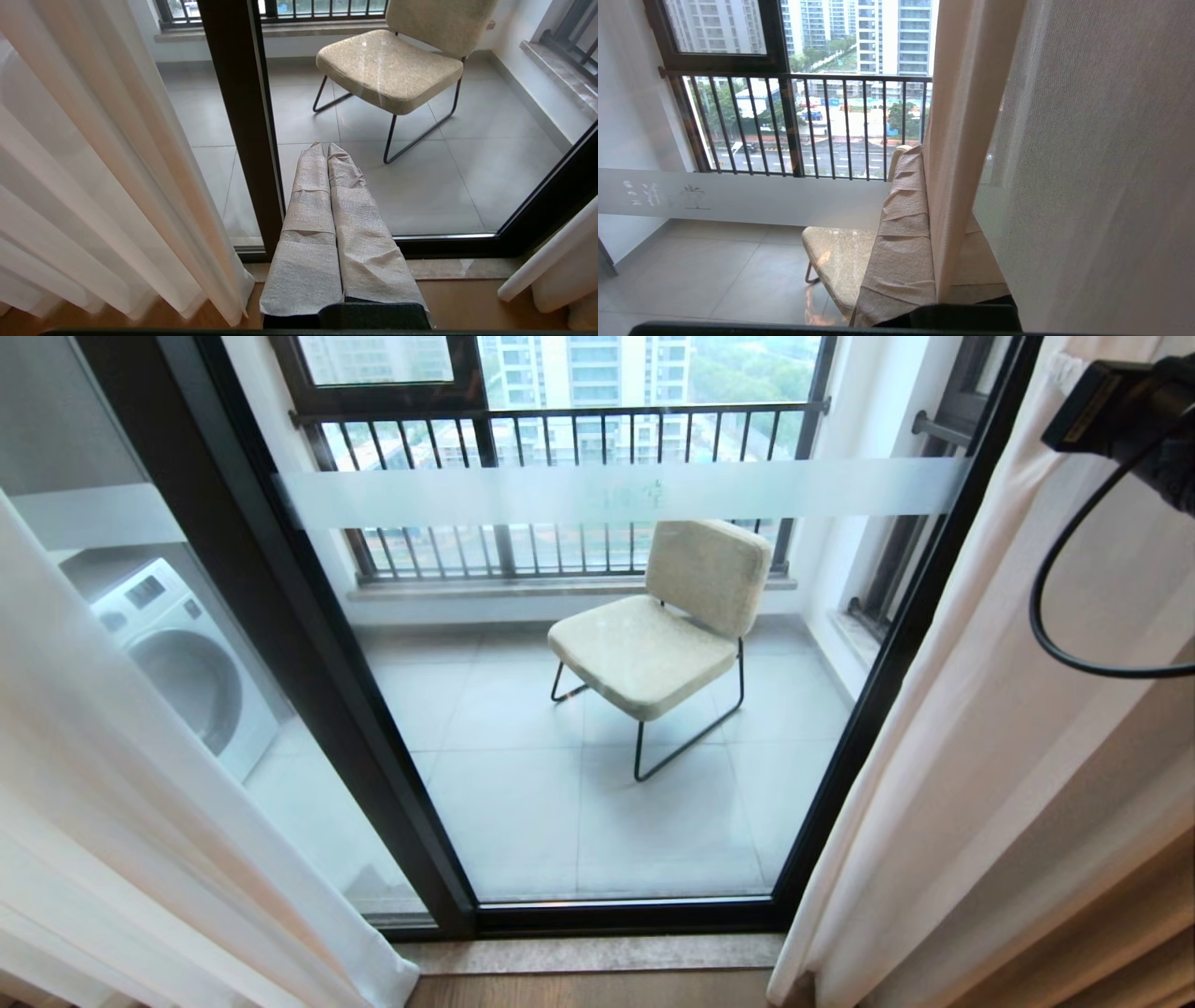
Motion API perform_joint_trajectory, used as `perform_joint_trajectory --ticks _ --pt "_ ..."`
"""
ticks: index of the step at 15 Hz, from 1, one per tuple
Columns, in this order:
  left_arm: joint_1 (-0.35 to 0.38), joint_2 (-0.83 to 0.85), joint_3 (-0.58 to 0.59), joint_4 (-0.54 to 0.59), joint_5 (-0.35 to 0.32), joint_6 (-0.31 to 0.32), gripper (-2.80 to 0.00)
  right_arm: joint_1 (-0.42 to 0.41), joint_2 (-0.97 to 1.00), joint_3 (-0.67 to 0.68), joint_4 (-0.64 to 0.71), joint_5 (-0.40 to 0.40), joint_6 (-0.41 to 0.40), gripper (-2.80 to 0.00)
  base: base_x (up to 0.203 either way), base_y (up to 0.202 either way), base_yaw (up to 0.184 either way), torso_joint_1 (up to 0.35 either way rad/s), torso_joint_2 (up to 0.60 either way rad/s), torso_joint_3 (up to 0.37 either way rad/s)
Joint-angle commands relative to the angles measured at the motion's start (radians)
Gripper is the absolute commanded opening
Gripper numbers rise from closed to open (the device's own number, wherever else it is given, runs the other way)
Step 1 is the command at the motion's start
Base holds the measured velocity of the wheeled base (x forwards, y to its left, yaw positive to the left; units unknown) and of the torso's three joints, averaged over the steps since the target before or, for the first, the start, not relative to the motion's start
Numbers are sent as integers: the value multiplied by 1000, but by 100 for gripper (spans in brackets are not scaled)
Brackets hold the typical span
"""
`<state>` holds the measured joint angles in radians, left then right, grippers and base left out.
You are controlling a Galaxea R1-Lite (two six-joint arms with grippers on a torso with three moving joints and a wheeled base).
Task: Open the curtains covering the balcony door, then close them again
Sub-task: Close the inner curtains on both sides
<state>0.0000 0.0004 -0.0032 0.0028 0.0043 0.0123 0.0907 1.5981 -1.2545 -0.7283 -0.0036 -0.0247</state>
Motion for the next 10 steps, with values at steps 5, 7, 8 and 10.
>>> perform_joint_trajectory --ticks 5,7,8,10 --pt "0 0 0 0 0 0 -280 26 2 -3 -3 -1 -1 -280 0 194 -1 0 0 3" --pt "0 0 0 0 0 0 -280 36 3 -3 -3 -1 -1 -280 0 193 1 -1 3 2" --pt "0 0 0 0 0 0 -280 42 3 -3 -3 -1 -1 -280 0 156 1 -7 -7 7" --pt "0 0 0 0 0 0 -280 54 9 -5 -3 -1 -1 -280 0 191 -2 13 1 1"
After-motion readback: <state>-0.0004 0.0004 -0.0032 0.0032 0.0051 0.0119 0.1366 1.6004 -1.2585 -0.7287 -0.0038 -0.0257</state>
